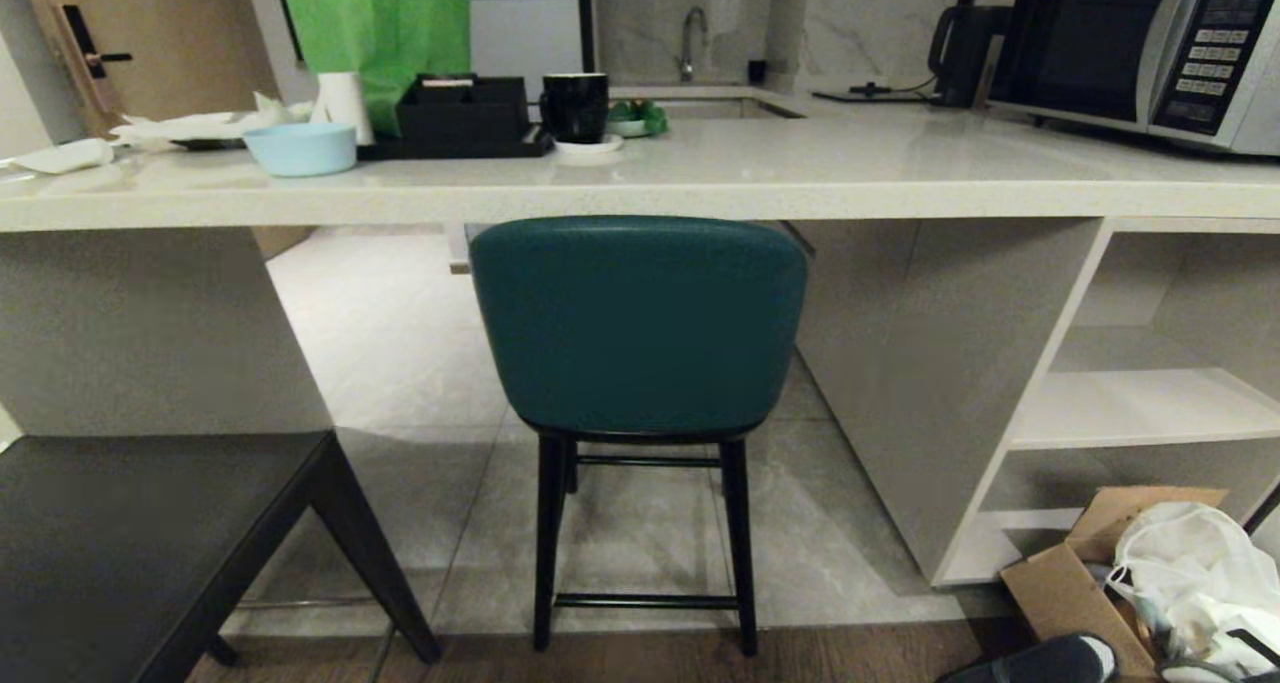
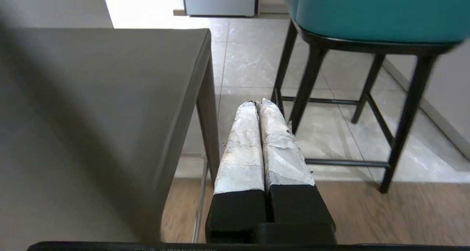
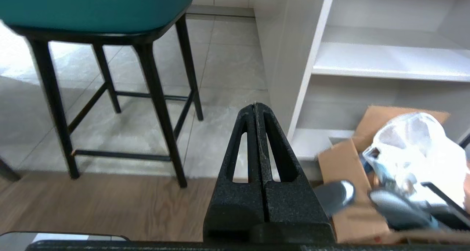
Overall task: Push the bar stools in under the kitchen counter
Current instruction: Pull the blue chair out from under the dining table
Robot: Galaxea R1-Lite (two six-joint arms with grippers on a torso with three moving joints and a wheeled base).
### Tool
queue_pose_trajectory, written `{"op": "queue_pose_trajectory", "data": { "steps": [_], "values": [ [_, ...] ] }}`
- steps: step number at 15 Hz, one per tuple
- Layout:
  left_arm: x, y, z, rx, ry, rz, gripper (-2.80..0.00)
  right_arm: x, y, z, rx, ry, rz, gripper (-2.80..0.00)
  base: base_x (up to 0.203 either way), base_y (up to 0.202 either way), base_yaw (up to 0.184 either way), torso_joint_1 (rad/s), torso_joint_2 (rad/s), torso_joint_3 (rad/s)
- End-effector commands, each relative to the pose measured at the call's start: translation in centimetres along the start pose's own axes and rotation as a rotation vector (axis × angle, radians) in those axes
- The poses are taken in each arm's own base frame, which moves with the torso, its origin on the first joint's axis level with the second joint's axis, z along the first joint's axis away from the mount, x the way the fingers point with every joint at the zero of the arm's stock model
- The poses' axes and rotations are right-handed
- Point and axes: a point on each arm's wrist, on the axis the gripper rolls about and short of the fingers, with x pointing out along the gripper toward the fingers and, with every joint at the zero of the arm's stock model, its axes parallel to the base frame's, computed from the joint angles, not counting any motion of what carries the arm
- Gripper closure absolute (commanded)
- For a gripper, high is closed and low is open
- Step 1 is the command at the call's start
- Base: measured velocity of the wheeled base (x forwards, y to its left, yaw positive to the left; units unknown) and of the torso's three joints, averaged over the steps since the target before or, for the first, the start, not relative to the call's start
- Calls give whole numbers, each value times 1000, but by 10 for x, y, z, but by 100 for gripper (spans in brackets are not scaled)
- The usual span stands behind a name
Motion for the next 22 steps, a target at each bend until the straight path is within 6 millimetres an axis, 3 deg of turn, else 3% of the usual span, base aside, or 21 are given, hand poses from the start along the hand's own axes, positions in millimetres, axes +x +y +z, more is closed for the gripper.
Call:
{"op": "queue_pose_trajectory", "data": {
  "steps": [1, 22],
  "values": [
    [0, 0, -1, -1, 3, 1, 0, 0, 0, 0, -1, 0, 1, 0, 192, 0, 2, -1, 2, 0],
    [0, 0, -1, -2, 3, 1, 0, 0, 0, 0, -1, 0, 1, 0, 195, 0, 1, 2, 3, 2]
  ]
}}
